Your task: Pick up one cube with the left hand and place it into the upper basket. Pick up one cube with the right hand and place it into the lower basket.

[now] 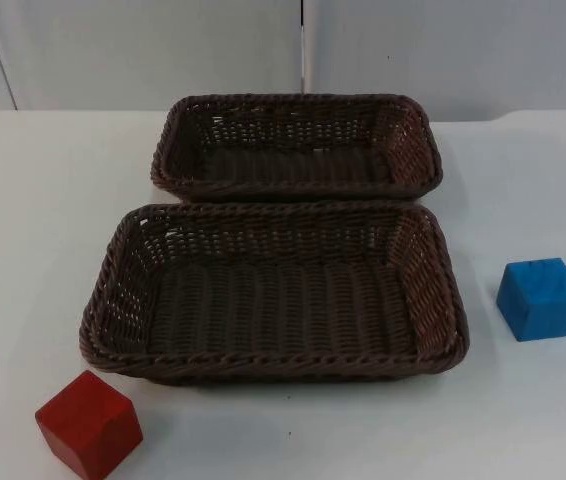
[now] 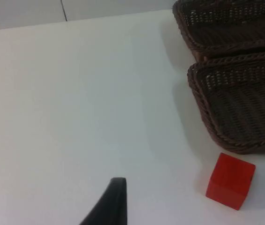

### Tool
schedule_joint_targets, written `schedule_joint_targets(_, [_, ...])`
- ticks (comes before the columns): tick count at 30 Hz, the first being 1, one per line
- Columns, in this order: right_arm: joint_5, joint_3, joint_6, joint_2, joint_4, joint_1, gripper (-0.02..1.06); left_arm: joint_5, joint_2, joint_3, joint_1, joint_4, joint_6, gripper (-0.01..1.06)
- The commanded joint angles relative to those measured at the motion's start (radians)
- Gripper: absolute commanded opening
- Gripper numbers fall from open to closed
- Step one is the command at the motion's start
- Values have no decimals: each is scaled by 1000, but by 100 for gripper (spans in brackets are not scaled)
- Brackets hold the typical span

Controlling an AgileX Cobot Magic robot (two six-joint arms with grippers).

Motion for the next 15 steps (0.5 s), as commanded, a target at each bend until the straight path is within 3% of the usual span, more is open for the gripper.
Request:
schedule_joint_targets(1, [-10,7,-2,-1,2,-4,105,-2,11,-8,2,-22,-7,105])
schedule_joint_targets(15, [-10,7,-2,-1,2,-4,105,-10,78,-13,2,-47,-7,105])
